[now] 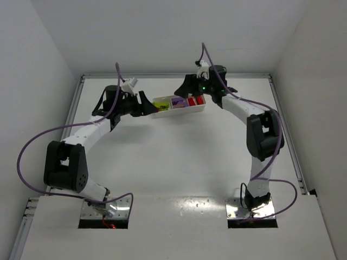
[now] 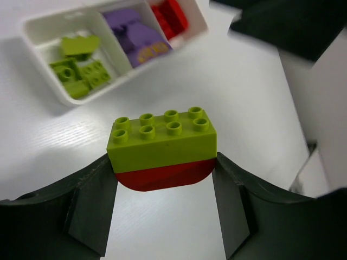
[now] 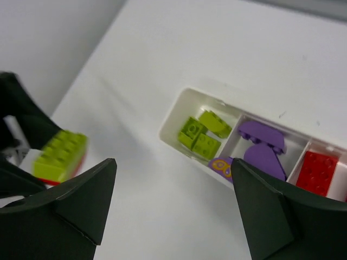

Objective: Sort the legos into containers by color

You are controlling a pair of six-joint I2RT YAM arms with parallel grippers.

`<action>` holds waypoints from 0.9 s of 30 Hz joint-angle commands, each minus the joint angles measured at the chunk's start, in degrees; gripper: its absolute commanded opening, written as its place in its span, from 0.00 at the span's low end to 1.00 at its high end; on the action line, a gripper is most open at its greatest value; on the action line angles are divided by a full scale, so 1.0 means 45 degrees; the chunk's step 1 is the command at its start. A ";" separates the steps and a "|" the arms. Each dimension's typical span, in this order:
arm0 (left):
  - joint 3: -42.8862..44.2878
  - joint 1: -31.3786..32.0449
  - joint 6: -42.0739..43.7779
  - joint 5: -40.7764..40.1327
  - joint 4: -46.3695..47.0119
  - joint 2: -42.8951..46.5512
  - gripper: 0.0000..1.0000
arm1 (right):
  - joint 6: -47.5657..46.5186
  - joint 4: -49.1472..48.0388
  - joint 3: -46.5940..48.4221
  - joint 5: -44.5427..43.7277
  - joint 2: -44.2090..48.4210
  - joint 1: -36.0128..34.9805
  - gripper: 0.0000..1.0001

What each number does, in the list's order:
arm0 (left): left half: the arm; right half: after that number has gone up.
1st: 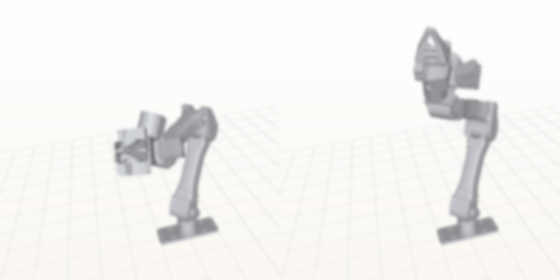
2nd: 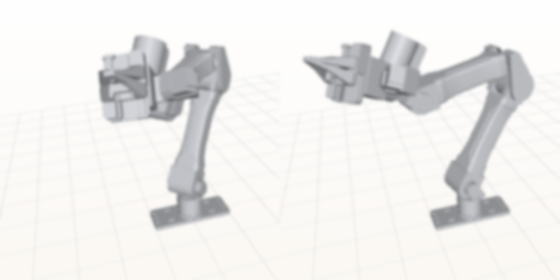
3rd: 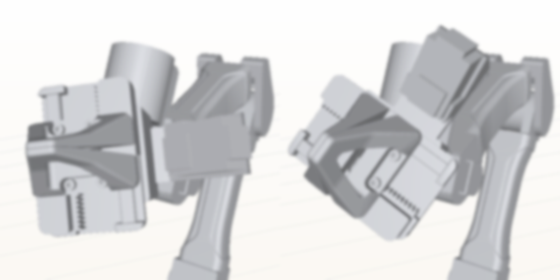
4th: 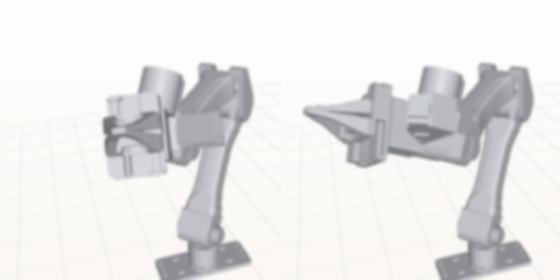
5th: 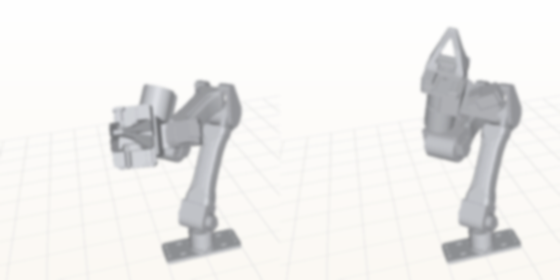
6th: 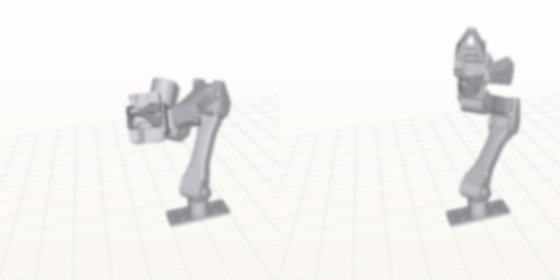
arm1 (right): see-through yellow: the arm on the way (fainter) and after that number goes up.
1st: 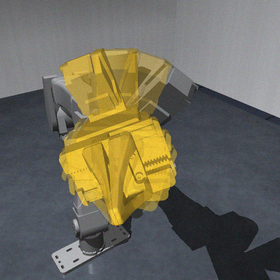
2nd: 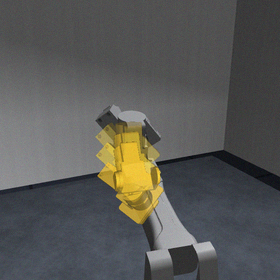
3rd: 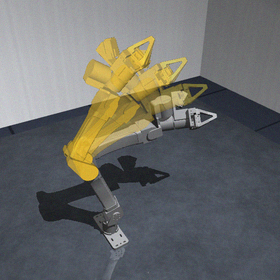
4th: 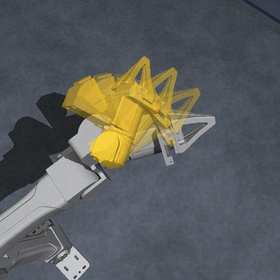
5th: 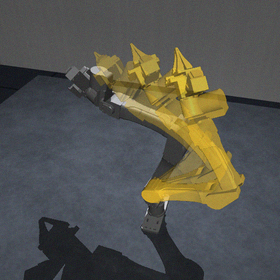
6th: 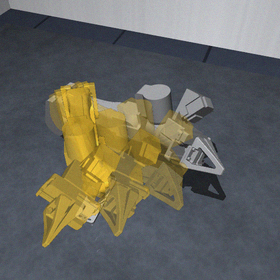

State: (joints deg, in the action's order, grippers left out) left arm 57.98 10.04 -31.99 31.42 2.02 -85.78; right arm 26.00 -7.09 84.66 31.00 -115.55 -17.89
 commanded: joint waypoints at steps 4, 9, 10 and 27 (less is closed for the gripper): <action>-0.0792 0.0812 0.5845 0.5340 0.0178 0.0857 0.00 | 0.0432 0.0383 -0.0238 0.5852 0.1790 0.1552 0.86; 0.0119 0.2139 0.8958 0.3919 -0.2239 0.0880 0.00 | -0.0616 0.3540 -0.0394 0.7621 0.1789 0.1671 0.84; 0.0337 0.2356 0.9099 0.3568 -0.2536 0.0878 0.00 | -0.0950 0.4051 -0.0551 0.7487 0.1790 0.1671 0.84; 0.1023 0.4135 0.9376 -0.2002 -0.2384 0.0956 0.00 | -0.3551 0.8295 -0.0904 0.7056 0.2865 0.0479 0.82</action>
State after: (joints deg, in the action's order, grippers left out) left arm 59.86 27.81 9.61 24.25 -11.20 -83.50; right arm 11.66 29.39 80.58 61.58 -105.56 -14.83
